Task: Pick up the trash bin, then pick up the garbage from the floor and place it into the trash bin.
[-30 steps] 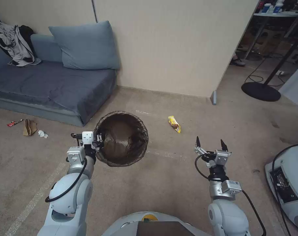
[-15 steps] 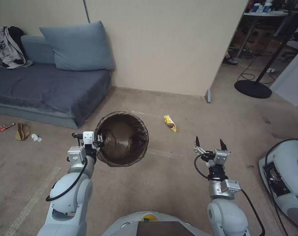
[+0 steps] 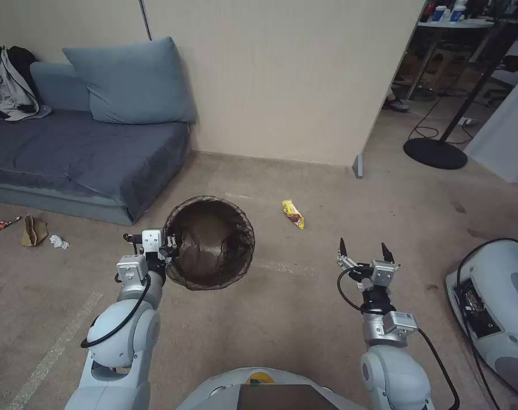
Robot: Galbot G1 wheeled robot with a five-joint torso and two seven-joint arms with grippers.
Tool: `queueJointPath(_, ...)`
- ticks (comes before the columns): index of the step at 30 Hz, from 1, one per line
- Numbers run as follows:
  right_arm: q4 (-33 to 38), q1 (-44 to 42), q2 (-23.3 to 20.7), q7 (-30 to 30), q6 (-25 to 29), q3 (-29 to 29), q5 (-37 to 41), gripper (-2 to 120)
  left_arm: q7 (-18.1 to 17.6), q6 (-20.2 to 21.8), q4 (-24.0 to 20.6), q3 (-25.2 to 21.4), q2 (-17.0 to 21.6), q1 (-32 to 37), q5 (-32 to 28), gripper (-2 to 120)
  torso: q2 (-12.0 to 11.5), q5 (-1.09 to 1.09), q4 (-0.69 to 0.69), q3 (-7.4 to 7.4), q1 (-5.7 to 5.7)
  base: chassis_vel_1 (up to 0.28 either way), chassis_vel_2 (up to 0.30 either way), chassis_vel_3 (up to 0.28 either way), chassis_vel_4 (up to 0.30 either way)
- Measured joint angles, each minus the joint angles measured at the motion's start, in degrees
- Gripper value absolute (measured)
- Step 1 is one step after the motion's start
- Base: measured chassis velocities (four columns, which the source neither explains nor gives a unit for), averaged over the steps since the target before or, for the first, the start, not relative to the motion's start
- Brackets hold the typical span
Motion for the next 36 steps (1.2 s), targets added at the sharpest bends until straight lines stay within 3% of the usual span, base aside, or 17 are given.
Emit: queueJointPath(36,-0.6,-0.05,0.0,-0.13,0.17,-0.04,-0.04,100,0.08,-0.55,-0.67,-0.16,-0.58,0.34,0.37,3,0.0,0.0,0.0,0.0,0.01,-0.11,0.106,0.112,-0.111)
